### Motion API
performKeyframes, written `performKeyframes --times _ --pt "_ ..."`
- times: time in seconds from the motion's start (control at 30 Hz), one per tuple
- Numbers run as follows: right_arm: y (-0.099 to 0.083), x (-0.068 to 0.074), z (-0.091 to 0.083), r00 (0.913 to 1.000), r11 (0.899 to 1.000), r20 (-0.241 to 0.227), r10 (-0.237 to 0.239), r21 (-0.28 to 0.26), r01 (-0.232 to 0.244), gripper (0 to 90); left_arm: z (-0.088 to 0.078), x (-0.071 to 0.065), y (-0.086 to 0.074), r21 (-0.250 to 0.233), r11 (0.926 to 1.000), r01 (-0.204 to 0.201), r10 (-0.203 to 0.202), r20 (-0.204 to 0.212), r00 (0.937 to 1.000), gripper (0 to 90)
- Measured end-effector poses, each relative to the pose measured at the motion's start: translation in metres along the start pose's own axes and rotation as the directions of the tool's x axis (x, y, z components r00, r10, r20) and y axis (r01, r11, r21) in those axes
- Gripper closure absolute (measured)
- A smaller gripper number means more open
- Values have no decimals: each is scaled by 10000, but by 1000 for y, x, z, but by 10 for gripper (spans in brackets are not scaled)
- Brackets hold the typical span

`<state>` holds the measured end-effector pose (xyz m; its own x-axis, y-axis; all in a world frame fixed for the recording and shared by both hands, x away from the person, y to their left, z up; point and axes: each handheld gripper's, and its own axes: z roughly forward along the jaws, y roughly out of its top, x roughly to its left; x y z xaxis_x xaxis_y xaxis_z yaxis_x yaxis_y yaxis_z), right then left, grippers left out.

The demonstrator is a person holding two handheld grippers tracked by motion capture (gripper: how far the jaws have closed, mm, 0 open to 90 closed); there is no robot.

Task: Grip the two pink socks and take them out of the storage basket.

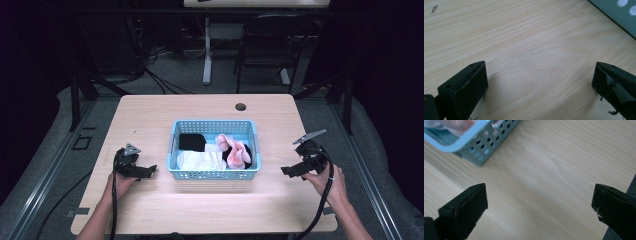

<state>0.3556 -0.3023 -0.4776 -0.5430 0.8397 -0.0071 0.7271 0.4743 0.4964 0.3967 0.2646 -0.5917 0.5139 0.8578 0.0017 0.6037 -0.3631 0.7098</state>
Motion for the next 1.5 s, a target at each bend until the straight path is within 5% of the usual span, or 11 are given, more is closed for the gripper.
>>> performKeyframes --times 0.67,0.93,1.37,1.5 --pt "48 38 -8 9906 9912 -753 -1143 -759 1086 0 0 0 0 -15 10000 11 -11 -32 10000 1" --pt "72 61 4 9766 9790 -1028 -1888 -981 1790 1 0 0 0 -25 10000 18 -18 -33 10000 1" --pt "100 82 30 9648 9730 -1361 -2250 -829 2152 87 0 0 0 -3 10000 24 -24 -6 10000 1" --pt "106 87 43 9634 9752 -1516 -2211 -424 2171 152 0 0 0 2 10000 11 -11 -8 10000 2"
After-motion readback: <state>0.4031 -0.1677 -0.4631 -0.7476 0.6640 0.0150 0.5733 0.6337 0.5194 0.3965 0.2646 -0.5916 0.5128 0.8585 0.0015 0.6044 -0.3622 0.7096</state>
